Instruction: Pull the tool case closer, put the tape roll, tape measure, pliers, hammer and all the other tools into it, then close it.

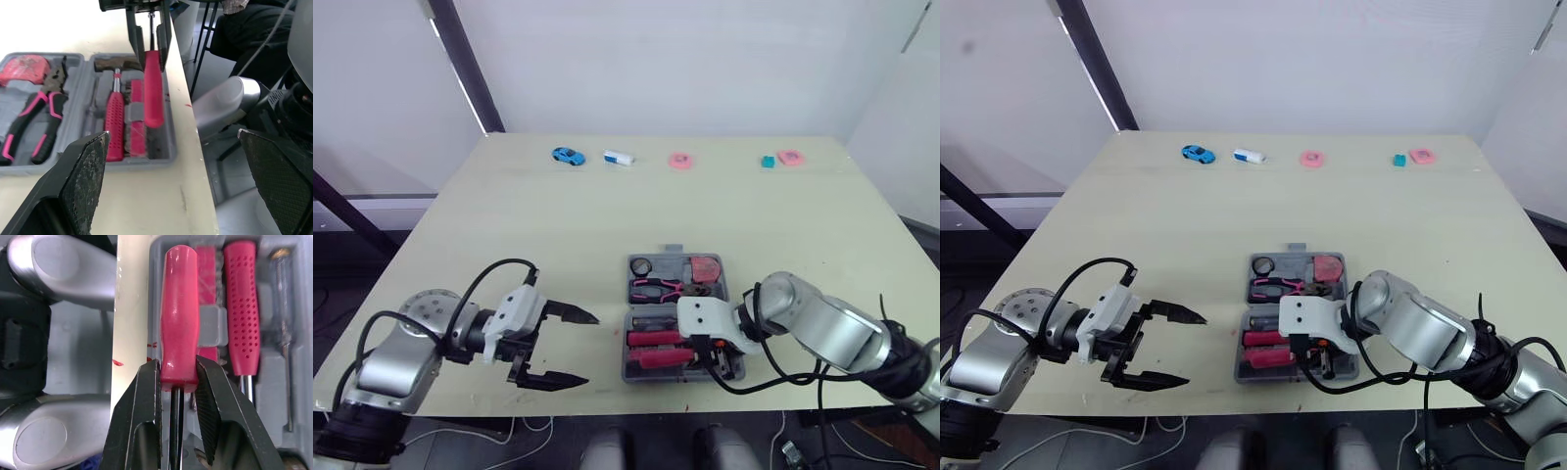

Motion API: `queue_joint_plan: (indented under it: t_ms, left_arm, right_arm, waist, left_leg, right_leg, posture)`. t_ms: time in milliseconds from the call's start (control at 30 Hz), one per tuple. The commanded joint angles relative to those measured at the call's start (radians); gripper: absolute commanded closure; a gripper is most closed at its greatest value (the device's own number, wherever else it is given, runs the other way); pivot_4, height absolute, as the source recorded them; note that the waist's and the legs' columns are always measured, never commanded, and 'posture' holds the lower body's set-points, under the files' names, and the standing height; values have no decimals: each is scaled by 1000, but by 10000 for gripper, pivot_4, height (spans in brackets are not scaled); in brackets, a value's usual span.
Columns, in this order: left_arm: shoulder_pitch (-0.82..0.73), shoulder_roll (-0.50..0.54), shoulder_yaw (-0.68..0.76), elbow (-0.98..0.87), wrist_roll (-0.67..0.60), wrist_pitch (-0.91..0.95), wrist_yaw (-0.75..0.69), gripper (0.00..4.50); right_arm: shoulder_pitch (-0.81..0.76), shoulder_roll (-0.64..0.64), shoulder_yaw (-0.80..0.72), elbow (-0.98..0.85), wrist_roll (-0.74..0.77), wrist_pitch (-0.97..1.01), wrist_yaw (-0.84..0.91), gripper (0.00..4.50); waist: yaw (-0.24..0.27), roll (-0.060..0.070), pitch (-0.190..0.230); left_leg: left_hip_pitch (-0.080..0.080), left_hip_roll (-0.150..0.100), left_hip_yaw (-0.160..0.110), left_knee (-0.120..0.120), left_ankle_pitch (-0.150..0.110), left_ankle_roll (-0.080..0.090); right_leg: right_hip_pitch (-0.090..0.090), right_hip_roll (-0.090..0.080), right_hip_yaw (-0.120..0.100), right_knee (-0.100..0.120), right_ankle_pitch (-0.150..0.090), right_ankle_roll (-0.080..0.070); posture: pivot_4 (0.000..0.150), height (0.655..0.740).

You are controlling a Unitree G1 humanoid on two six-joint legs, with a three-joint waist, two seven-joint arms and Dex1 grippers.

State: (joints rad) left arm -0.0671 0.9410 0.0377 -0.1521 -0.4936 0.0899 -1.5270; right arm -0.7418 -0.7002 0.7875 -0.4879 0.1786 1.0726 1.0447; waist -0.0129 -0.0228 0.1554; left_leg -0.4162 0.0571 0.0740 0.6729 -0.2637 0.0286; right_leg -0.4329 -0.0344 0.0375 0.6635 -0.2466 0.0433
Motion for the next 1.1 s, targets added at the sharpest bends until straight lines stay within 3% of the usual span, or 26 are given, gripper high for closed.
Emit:
queue_joint_plan:
  t_ms: [33, 933, 1000, 1067, 1100]
  left_arm:
    - [17, 20, 17, -26, -1, -33, -30, 0]
    - [29, 30, 24, -14, 1, -41, -10, 0]
    - [31, 30, 24, -13, 2, -43, -9, 0]
    - [34, 29, 23, -12, 3, -44, -9, 0]
    - [35, 28, 23, -12, 2, -44, -9, 0]
  right_arm:
    - [-30, 23, 38, 9, -21, 4, -11, 40794]
    - [-43, 149, 122, 125, -51, -10, -55, 40794]
    - [-41, 141, 122, 116, -48, -15, -44, 28759]
    - [-35, 146, 106, 118, -48, -15, -55, 24103]
    - [-32, 154, 94, 124, -50, -18, -65, 18474]
  waist:
    - [0, 0, 0]
    - [-2, 0, 0]
    - [-1, 0, 0]
    - [-2, 0, 0]
    - [-2, 0, 0]
  left_leg:
    - [0, 0, 0, 0, 0, 0]
    - [0, 0, 0, 1, 0, 0]
    - [0, 0, 0, 1, 0, 0]
    - [0, 0, 0, 1, 0, 0]
    - [0, 0, 0, 1, 0, 0]
  right_leg:
    - [0, 0, 0, 0, 0, 0]
    - [1, 0, -2, 2, 1, 1]
    - [1, 1, -3, 2, 1, 1]
    - [1, 1, -3, 2, 1, 1]
    - [1, 1, -3, 2, 1, 1]
  posture:
    - [1500, 7400]
    - [1500, 7400]
    - [1500, 7400]
    - [1500, 7400]
    - [1500, 7400]
